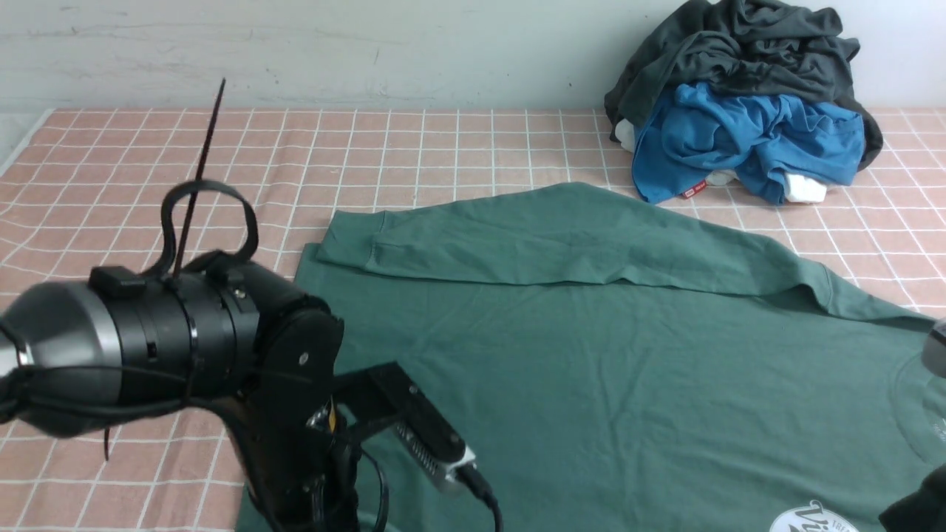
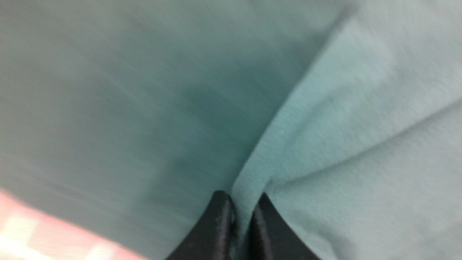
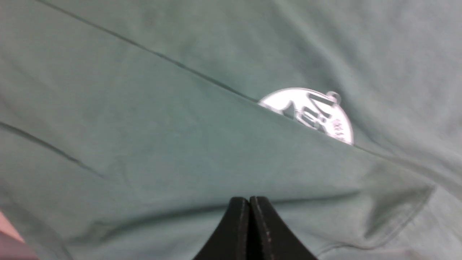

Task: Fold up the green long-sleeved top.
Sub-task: Use the left arm to drag and place the cuff at the centered position on the left edge of the fabric

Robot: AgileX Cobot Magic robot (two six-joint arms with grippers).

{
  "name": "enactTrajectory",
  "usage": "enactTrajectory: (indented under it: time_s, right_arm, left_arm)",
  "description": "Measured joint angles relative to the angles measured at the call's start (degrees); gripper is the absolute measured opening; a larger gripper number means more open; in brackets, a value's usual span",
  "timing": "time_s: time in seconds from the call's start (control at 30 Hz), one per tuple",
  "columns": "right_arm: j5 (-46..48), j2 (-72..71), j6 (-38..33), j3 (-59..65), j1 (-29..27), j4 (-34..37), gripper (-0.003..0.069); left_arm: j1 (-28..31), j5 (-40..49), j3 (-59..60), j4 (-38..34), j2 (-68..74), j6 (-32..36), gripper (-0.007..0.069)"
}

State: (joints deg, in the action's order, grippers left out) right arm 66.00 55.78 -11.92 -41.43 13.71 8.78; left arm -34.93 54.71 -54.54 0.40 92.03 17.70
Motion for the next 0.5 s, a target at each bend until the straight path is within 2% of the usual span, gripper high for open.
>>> enactTrajectory:
  time_s: [0.27,0.5]
  right_arm:
    - [-1.95,0.23,3.55,0.0,0.0,-2.59,0.0029]
    - [-2.86,0.23,4.05,0.0,0.0,-2.97,0.0048]
  left_arm:
    - [0.0,2.46,-17.25,8.74,1.61,0.0,0.003]
    - [2.1,7.12,-28.38,9.63,8.2,0.0,0.0031]
